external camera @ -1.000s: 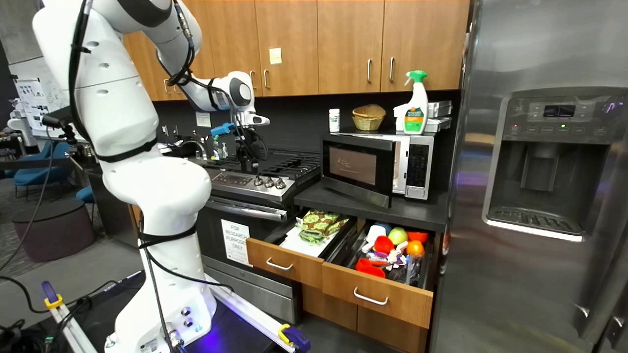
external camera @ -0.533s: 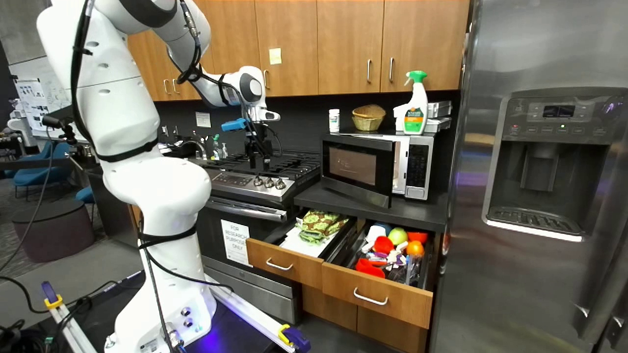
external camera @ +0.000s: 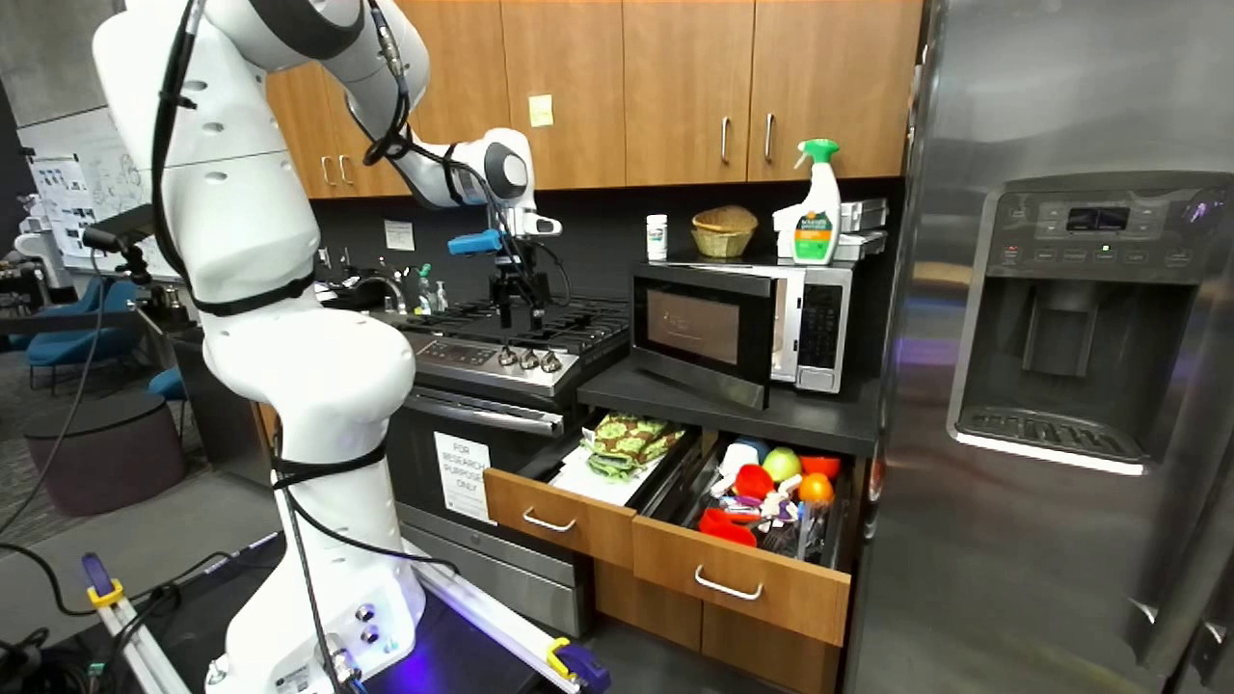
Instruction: Take the oven knits out of the drawer
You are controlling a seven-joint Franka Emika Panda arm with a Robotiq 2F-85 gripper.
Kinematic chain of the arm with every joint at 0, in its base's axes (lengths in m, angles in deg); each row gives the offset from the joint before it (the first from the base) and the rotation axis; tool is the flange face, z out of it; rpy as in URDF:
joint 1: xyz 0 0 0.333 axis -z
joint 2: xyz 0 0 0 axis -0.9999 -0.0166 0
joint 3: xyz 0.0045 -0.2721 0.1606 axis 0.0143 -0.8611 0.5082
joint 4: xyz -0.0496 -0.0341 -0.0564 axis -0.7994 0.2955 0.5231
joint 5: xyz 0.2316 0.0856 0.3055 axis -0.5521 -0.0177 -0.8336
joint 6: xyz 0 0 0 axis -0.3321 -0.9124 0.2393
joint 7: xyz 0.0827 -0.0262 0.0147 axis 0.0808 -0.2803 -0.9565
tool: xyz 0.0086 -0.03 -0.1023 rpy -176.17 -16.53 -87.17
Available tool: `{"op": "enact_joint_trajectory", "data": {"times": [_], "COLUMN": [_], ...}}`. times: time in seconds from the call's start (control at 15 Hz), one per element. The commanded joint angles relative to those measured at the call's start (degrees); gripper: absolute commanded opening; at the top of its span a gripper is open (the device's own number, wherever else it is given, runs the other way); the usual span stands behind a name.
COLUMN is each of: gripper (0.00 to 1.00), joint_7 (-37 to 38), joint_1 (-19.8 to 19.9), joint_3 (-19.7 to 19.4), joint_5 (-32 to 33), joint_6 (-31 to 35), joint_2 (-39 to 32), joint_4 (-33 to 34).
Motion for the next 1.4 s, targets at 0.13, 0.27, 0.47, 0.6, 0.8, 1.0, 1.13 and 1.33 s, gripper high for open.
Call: {"op": "enact_joint_trajectory", "data": {"times": [0.13, 0.27, 0.47, 0.6, 0.8, 1.0, 1.13, 1.33], "gripper": [1.0, 1.0, 1.0, 1.0, 1.0, 1.0, 1.0, 1.0], "joint_7": [-1.74, -1.84, -1.77, -1.43, -1.85, -0.91, -0.92, -0.93], "joint_1": [0.07, -0.05, -0.26, -0.36, -0.43, -0.61, -0.63, -0.64], "joint_3": [-0.85, -0.98, -1.14, -1.22, -1.41, -1.25, -1.29, -1.3], "joint_5": [1.7, 1.3, 0.51, -0.29, -1.17, -0.36, -0.37, -0.38], "joint_6": [-0.22, -0.06, 0.02, -0.33, -0.67, 0.07, 0.07, 0.07], "joint_2": [-2.8, -3.51, -4.61, -5.46, -6.84, -6.11, -6.49, -6.61], "joint_4": [2.52, 2.71, 2.97, 3.36, 3.9, 2.58, 2.84, 2.98]}}
